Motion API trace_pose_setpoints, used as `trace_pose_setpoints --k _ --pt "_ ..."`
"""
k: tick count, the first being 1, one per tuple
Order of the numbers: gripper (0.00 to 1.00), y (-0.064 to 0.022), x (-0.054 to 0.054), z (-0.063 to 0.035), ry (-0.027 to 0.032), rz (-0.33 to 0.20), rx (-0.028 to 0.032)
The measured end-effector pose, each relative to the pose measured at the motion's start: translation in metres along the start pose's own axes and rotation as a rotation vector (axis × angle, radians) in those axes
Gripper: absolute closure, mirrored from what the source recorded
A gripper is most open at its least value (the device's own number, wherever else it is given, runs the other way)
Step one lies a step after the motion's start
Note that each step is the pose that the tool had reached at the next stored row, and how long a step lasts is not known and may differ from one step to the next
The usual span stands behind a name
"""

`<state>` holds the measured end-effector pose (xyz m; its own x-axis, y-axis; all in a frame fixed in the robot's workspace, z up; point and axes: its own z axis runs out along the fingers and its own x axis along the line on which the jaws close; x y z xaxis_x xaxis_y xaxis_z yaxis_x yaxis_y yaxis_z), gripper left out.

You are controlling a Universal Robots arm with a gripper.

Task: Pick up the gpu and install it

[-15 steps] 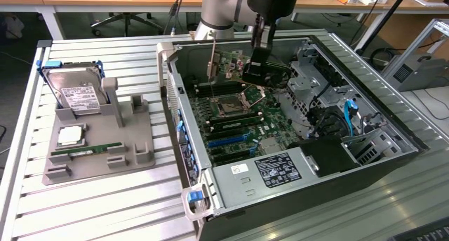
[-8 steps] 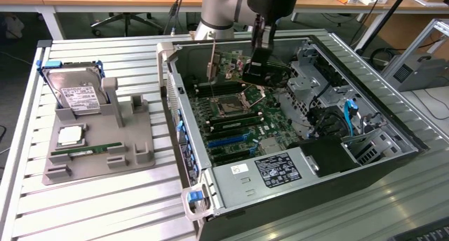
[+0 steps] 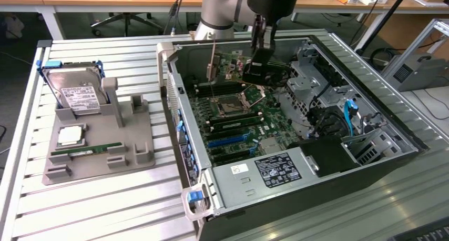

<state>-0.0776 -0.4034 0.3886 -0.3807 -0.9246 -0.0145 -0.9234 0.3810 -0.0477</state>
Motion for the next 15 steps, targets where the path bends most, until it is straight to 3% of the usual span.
trace_pose_setpoints --k 15 --pt "0.73 0.0 0.0001 0.0001 -0.0016 -0.034 -0.0005"
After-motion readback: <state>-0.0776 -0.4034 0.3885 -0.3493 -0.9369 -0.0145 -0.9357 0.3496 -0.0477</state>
